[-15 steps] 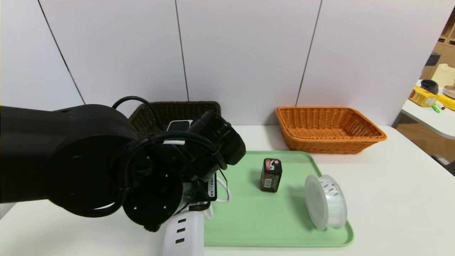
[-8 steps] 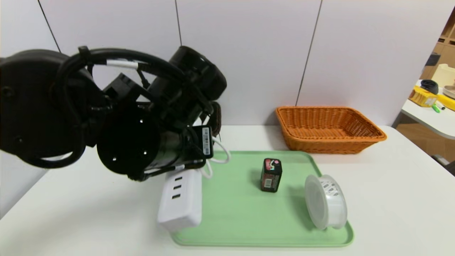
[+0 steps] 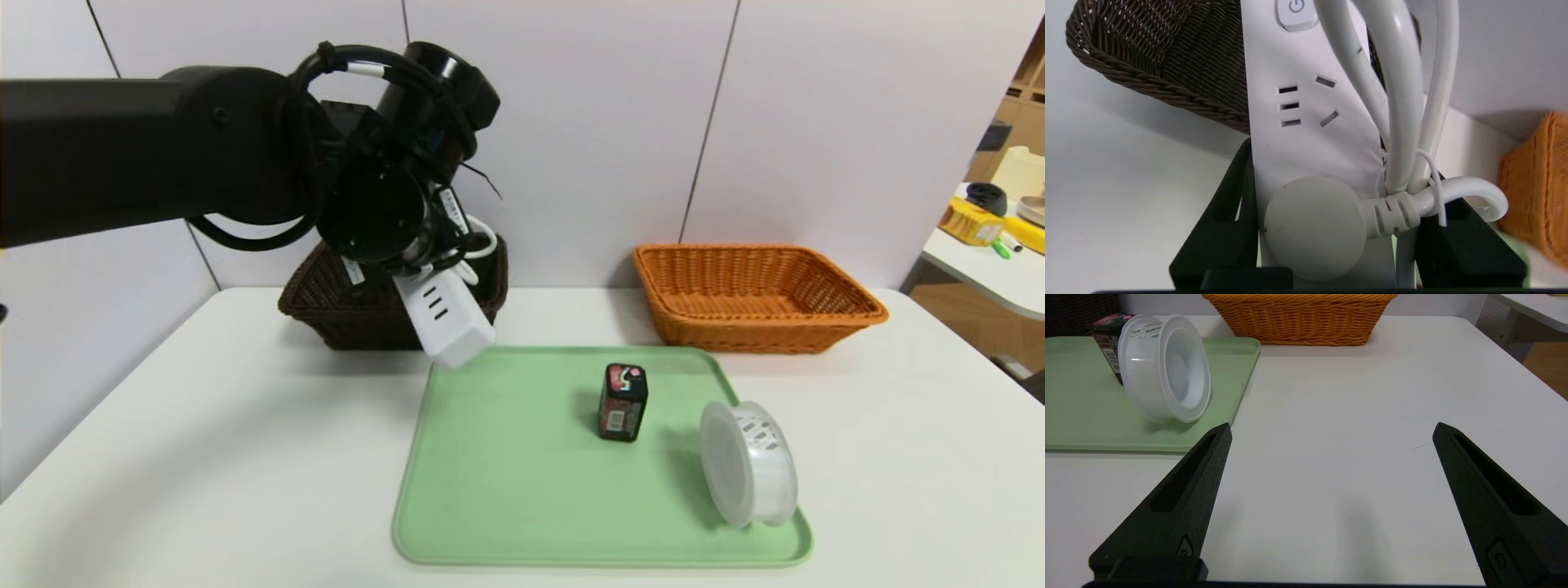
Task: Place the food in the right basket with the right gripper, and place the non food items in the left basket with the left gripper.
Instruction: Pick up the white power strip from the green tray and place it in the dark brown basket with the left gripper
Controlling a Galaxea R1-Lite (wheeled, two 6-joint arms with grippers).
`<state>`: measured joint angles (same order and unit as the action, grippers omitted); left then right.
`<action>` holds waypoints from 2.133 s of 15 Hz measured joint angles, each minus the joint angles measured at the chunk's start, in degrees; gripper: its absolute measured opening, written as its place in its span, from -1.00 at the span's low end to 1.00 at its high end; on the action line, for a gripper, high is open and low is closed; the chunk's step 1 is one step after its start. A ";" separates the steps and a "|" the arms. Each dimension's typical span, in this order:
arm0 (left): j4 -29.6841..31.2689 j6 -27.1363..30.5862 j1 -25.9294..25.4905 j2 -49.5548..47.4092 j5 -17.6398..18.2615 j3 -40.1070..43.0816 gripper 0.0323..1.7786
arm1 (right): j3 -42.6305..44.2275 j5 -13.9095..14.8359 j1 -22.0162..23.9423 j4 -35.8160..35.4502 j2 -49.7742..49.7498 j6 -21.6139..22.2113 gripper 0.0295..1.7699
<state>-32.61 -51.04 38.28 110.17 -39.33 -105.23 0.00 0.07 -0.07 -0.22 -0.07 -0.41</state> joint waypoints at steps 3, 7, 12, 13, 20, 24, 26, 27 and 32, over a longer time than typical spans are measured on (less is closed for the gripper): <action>-0.18 -7.23 -3.80 3.50 -3.15 -2.68 0.10 | 0.00 0.02 0.00 0.00 0.00 0.04 0.92; 0.09 -14.34 -8.77 7.89 -3.78 -6.70 0.10 | 0.00 0.04 0.00 0.00 0.00 0.01 0.92; 0.39 -21.66 -12.37 11.61 -3.78 -7.67 0.10 | 0.00 0.02 0.00 0.00 0.00 0.01 0.92; 0.52 -22.36 -12.76 12.17 -3.80 -7.81 0.10 | 0.00 0.02 0.00 -0.02 0.00 0.00 0.92; 11.89 -23.91 -13.37 14.64 -3.97 -8.00 0.10 | 0.00 0.02 0.00 0.00 0.00 0.04 0.92; 15.12 -28.34 -13.40 16.07 -6.56 -8.00 0.10 | 0.00 0.00 0.00 -0.02 0.00 0.04 0.92; 15.14 -30.05 -13.40 16.96 -7.17 -8.00 0.10 | 0.00 0.00 0.00 -0.02 0.00 0.01 0.92; 15.14 -30.60 -13.36 17.42 -7.36 -8.00 0.10 | 0.00 0.02 0.00 0.00 0.00 0.01 0.92; 15.14 -30.79 -13.42 18.77 -7.50 -7.97 0.10 | 0.00 0.02 0.00 0.00 0.00 0.00 0.92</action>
<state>-17.47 -81.84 24.86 128.94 -46.82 -113.20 0.00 0.10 -0.07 -0.22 -0.07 -0.41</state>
